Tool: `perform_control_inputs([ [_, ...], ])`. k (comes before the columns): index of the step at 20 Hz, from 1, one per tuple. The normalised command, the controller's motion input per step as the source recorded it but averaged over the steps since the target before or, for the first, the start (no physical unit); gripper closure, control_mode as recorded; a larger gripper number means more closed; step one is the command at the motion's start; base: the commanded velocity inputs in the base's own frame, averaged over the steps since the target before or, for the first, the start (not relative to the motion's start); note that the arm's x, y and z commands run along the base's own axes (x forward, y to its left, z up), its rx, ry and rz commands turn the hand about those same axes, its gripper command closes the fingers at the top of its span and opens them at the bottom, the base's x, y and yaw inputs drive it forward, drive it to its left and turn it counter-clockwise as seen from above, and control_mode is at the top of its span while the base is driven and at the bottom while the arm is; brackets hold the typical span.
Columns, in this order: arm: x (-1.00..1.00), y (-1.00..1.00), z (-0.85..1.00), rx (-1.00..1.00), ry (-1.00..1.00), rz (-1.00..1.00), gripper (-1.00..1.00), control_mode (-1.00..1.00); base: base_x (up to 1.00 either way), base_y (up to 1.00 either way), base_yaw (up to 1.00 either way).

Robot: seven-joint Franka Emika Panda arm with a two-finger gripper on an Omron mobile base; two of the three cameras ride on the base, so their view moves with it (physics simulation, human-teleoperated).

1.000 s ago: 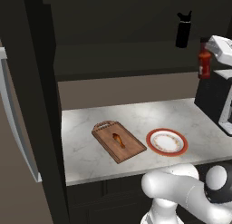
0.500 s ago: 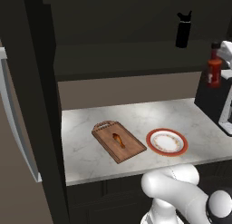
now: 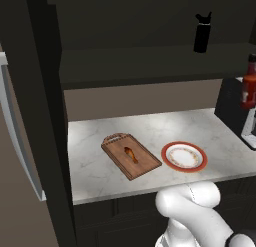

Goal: Pick the chicken drumstick from the plate and place it on the cutting board. Then pick the condiment bottle from the cabinet and place it next to the cutting board.

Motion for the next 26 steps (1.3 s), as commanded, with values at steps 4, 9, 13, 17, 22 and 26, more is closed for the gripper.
perform_control_inputs([
  [4,-0.59,0.03,0.0,0.03,0.0,0.0,1.0,-1.0,0.0,0.0,0.0],
  [9,-0.58,0.03,-0.01,0.03,0.0,0.0,1.0,-1.0,0.0,0.0,0.0],
  [13,-0.48,0.02,-0.15,0.04,-0.03,0.0,1.0,-1.0,0.0,0.0,0.0],
  [17,-0.35,0.0,-0.25,0.04,-0.05,0.01,1.0,-1.0,0.0,0.0,0.0],
  [22,-0.2,0.01,-0.41,0.03,-0.07,0.02,1.0,-1.0,0.0,0.0,0.0],
  [26,-0.06,0.0,-0.45,0.01,-0.08,0.03,1.0,-1.0,0.0,0.0,0.0],
])
